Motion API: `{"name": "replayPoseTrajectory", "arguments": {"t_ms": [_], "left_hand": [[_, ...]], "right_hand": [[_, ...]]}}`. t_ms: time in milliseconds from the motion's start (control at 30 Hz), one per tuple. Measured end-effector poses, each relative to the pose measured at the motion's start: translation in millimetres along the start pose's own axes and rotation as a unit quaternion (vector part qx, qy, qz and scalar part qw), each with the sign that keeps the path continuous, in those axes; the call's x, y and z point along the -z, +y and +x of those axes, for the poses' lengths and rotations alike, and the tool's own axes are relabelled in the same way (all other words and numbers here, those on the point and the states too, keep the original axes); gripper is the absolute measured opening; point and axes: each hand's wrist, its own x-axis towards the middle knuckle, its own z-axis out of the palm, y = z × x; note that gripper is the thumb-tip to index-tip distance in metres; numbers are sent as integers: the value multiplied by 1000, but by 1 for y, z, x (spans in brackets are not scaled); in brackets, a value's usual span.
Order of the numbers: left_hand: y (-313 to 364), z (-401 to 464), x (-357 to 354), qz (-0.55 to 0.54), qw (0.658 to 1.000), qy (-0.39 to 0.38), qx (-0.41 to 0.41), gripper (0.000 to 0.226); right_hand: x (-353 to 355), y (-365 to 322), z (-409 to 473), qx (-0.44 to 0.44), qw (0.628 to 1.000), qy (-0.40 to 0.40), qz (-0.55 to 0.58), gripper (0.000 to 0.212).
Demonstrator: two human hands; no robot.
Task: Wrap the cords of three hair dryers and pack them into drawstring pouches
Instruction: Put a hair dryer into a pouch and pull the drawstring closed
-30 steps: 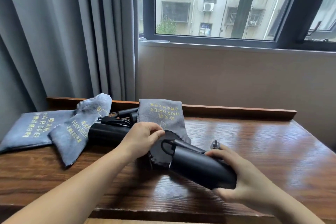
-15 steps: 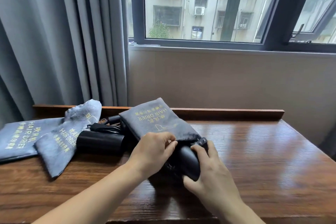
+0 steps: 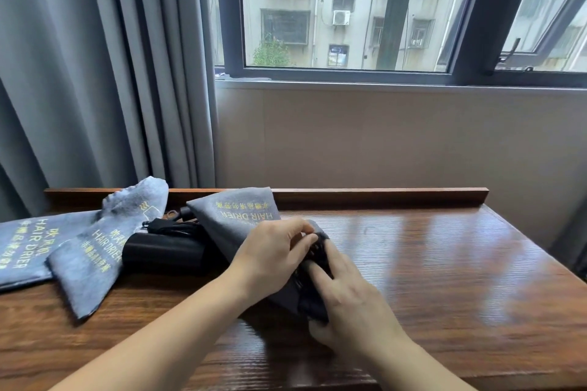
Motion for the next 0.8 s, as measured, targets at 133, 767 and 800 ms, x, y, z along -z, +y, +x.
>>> {"name": "replayPoseTrajectory", "arguments": {"t_ms": [133, 767, 800], "left_hand": [[-5, -15, 1, 11, 998, -41, -55, 17], [-51, -69, -9, 90, 983, -102, 125, 67], [-51, -73, -9, 92, 980, -107, 141, 72]], "right_hand": [[1, 13, 7, -45, 997, 12, 53, 75], [-22, 22, -5, -52, 978, 69, 190, 35], [-18, 27, -6, -68, 976, 119, 171, 28]]}}
